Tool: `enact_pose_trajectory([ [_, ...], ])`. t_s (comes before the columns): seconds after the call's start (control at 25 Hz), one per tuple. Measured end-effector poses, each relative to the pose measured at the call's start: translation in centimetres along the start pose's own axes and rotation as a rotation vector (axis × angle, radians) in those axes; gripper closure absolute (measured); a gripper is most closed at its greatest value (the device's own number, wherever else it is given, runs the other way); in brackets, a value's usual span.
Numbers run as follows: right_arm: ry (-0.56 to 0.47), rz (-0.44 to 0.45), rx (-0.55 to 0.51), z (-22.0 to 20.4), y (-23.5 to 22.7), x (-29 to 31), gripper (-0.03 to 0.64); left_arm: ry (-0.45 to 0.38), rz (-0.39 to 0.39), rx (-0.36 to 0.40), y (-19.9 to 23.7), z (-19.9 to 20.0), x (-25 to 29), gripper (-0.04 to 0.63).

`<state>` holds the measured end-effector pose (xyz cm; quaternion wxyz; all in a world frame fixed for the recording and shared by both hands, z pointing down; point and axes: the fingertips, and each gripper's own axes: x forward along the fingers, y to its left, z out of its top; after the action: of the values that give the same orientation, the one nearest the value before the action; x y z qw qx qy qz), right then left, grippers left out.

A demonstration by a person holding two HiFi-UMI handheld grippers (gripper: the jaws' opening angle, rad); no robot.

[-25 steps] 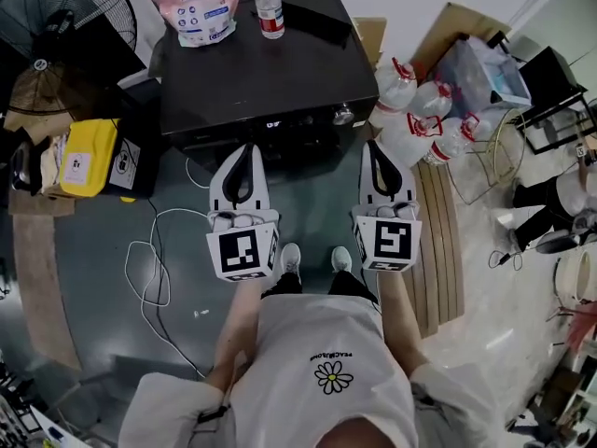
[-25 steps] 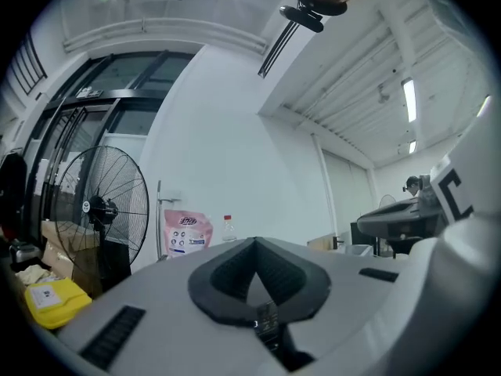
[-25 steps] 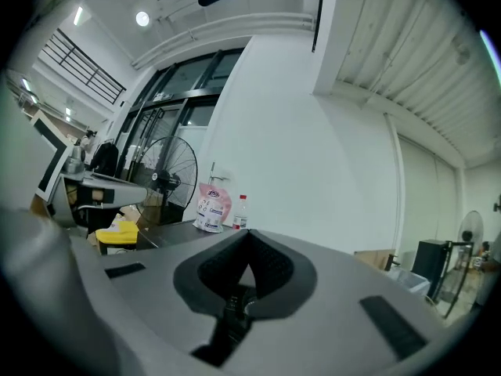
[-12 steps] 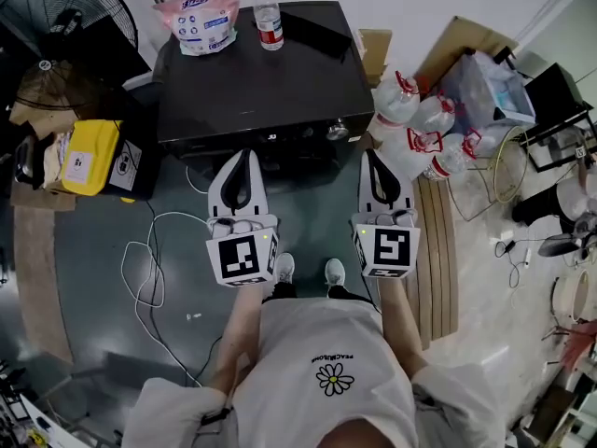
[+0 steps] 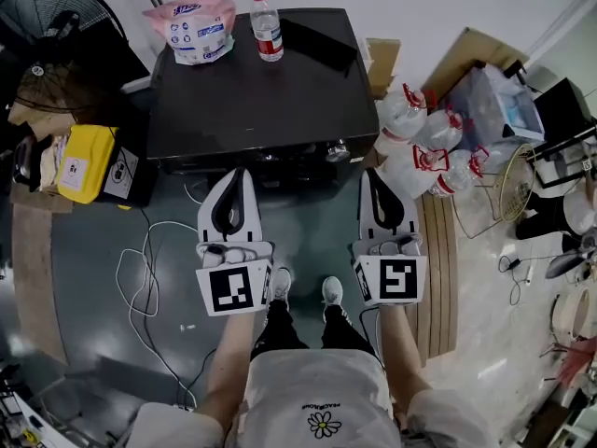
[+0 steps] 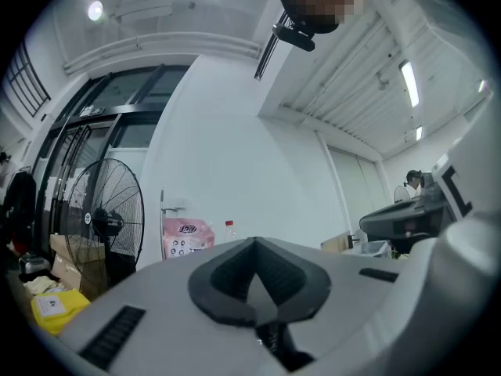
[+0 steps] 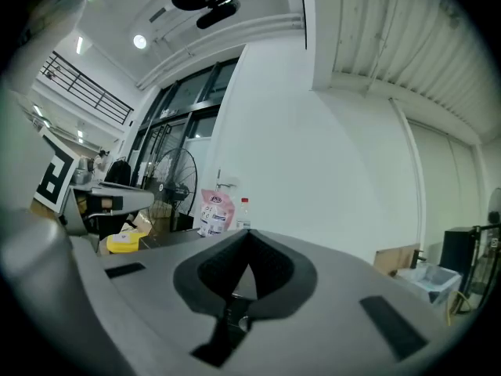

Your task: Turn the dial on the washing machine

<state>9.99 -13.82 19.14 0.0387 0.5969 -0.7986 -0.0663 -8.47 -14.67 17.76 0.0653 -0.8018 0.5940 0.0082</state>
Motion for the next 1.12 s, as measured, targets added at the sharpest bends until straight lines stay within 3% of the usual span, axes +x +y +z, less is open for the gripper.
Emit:
enact_pose_trajectory([
  [0.44, -0.014, 0.084, -0.036, -9.8, -0.7, 2.9, 0.615, 0.012, 0.066, -0.028, -2.8, -11.6, 1.6, 0.597],
  [0.64, 0.009, 0.077, -0.085, -14.5, -0.3, 3.5, 0.615, 0.092, 0.032, -0.049, -4.4, -17.3, 2.1, 0.597],
  [0.96, 0.054, 0.071, -0.099, -18.9, 1.2, 4.9, 0.615, 0.103, 0.016, -0.074, -5.6, -20.4, 3.1, 0.597],
  [1.12, 0.132, 0.080, -0.268, -20.9, 1.0, 5.7, 0.615, 0.112, 0.005, -0.064, -6.1, -20.9, 3.3, 0.597],
])
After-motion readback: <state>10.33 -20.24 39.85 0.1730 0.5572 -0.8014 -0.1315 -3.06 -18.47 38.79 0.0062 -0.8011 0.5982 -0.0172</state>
